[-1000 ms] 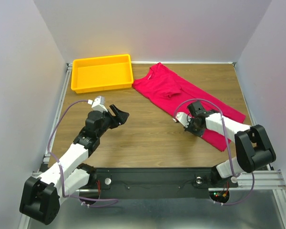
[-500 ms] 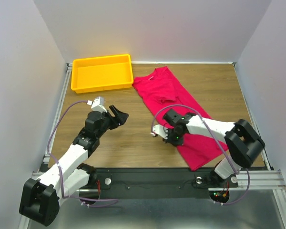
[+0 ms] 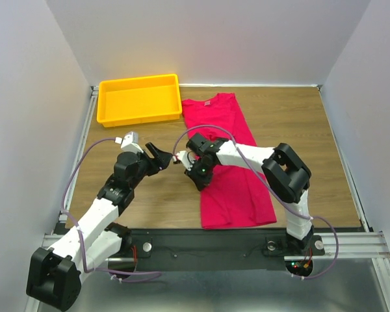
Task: Fold and stack the t-shirts
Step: Fold the tshirt
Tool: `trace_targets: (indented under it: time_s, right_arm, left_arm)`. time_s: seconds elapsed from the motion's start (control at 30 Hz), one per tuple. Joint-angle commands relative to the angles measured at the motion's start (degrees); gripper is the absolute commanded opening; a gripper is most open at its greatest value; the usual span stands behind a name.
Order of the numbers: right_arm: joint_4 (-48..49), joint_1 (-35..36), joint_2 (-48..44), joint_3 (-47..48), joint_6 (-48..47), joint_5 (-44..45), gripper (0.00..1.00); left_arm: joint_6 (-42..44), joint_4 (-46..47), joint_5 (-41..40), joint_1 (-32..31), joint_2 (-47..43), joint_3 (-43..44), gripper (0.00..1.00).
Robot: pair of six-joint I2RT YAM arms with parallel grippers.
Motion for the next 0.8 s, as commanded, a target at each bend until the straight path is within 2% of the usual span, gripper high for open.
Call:
trace_targets:
  time_s: [0.0, 0.03, 0.13, 0.2, 0.3, 0.33, 0.4, 0.43, 0.53, 0.57, 0.67, 0.7, 0.77]
  right_arm:
    - [2.78, 1.61, 0.54, 2.45, 1.49, -1.95, 0.09]
    - [2.42, 1.52, -0.69, 1.75, 0.52, -0.63, 0.25]
    - [2.24, 0.21, -6.92, -2.21, -2.03, 4.03, 0.46]
    - [2.07, -1.81, -11.74, -3.27, -2.74, 5.27, 0.48]
    - [1.81, -10.49, -14.58, -1.08, -2.4, 4.48, 0.5]
    - [1.8, -16.61, -14.24, 1.97, -1.26, 3.17, 0.49]
    - [1.89, -22.45, -12.48, 5.33, -0.2, 0.46, 0.49]
    - [1.98, -27.35, -10.91, 7.43, 0.94, -0.43, 0.5]
    - [2.15, -33.0, -2.57, 17.01, 7.59, -1.67, 0.55]
    - [2.68, -36.07, 2.94, 23.3, 10.15, -1.15, 0.57]
    - [2.68, -40.39, 11.57, 34.57, 20.61, 0.43, 0.6]
    - [2.68, -41.36, 16.31, 40.7, 22.11, -0.52, 0.61]
    - [3.12, -43.21, 20.82, 46.71, 25.9, -1.49, 0.61]
  left_arm:
    - [2.15, 0.27, 0.85, -0.13, -0.2, 1.43, 0.79]
    - [2.41, 0.27, 0.85, -0.13, -0.2, 1.61, 0.79]
    - [3.47, 0.18, 0.76, -0.04, 0.15, 1.96, 0.79]
    - [3.65, 0.27, 0.85, -0.04, 0.59, 2.14, 0.79]
    - [4.09, 0.18, 0.59, 0.04, 0.59, 2.31, 0.79]
    - [4.09, 0.27, 0.24, 0.05, 0.5, 2.31, 0.79]
    - [4.17, 0.62, 0.06, -0.04, 0.24, 2.14, 0.79]
    - [4.17, 1.06, -0.29, -0.04, 0.24, 2.14, 0.79]
    - [4.09, 1.67, -0.21, -0.04, 0.77, 2.22, 0.79]
    - [3.91, 1.85, 0.14, -0.04, 1.38, 2.4, 0.79]
    - [3.65, 2.38, 0.41, -0.04, 2.26, 2.4, 0.79]
    - [3.3, 2.55, 0.5, 0.04, 2.44, 2.23, 0.79]
    - [3.12, 3.08, 0.67, -0.04, 2.61, 2.14, 0.79]
